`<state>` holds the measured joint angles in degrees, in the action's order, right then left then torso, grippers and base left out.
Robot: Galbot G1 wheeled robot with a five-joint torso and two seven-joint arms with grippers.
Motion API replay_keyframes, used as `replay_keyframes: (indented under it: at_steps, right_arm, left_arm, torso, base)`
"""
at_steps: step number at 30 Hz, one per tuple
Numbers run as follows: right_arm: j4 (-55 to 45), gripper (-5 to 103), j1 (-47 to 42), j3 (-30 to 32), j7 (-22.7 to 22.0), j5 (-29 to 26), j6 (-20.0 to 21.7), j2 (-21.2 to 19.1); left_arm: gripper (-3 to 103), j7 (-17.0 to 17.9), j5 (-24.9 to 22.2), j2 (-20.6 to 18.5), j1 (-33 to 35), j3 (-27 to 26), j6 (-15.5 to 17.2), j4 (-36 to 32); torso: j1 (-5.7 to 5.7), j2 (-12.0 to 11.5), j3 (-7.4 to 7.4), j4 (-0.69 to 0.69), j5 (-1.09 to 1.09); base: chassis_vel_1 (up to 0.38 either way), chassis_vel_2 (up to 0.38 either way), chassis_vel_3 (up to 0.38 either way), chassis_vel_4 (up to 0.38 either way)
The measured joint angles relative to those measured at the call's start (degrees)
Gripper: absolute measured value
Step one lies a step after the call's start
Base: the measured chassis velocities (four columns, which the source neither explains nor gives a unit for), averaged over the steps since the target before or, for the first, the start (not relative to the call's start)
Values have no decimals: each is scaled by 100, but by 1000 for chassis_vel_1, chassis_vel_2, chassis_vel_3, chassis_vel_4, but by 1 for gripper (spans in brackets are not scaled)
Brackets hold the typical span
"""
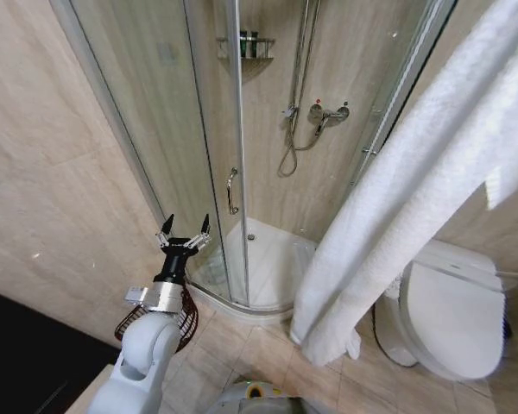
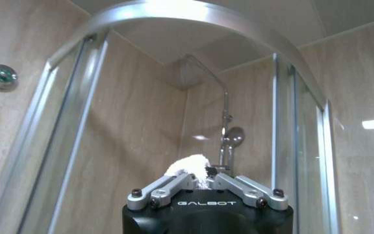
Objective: Discard the used towel into the hamper.
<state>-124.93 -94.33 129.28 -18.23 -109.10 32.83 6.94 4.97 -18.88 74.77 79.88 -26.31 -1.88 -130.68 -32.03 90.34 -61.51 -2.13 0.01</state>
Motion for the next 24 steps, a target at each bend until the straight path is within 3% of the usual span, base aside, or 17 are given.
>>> replay_keyframes:
  at_steps: [9, 24]
  right_arm:
    - [-134, 2, -32, 118, 65, -133, 36, 127]
    - [-254, 2, -42, 12, 237, -109, 15, 233]
  left_arm:
    - [100, -4, -16, 34, 72, -4, 19, -88]
    - [100, -37, -98, 17, 93, -46, 43, -131]
  torso:
    - [-143, 299, -158, 0, -2]
    - [-142, 301, -163, -1, -1]
  base:
    - [0, 0, 0, 0]
    - [18, 21, 17, 19]
